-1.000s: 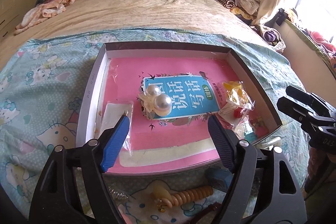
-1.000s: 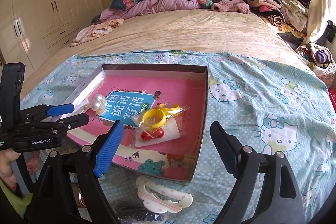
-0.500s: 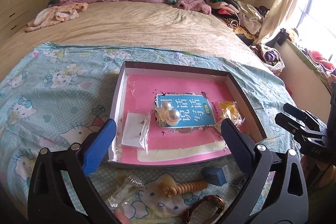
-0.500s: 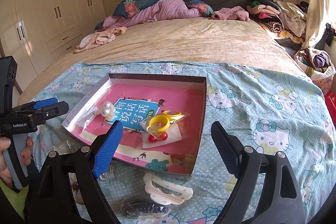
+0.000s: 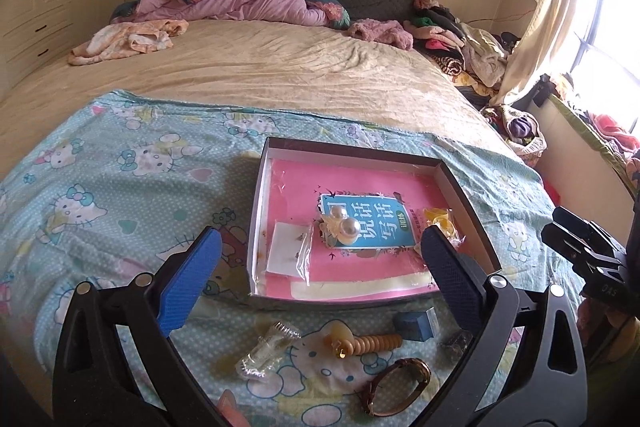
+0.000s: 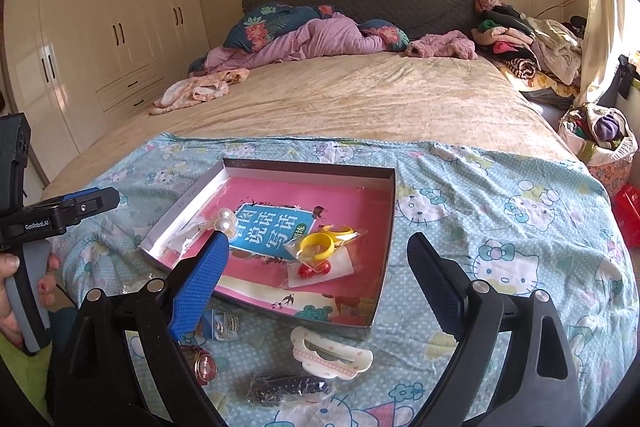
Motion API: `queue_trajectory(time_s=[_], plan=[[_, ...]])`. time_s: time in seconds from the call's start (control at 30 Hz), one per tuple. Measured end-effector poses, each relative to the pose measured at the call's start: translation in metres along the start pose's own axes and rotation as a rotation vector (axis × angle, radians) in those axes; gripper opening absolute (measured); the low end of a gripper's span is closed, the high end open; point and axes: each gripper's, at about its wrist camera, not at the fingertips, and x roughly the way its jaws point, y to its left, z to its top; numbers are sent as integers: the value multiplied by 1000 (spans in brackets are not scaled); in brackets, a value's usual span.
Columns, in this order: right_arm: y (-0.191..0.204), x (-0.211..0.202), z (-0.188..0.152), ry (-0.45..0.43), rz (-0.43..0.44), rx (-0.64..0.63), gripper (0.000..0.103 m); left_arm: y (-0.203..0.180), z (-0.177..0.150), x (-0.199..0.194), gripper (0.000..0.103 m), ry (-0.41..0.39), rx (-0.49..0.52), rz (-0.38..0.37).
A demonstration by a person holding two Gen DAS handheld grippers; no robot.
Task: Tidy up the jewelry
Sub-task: 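Withdraw both open grippers from the box toward the remaining jewelry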
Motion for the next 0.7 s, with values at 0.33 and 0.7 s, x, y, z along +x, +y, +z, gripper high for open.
queue_trajectory(time_s=[0.33, 0.7], plan=[[11, -20, -1, -18, 5, -25, 90, 3, -7, -23, 93, -22, 3, 2], [19, -35, -7, -13, 12, -40, 90, 5, -13, -41, 93, -41, 9, 2]])
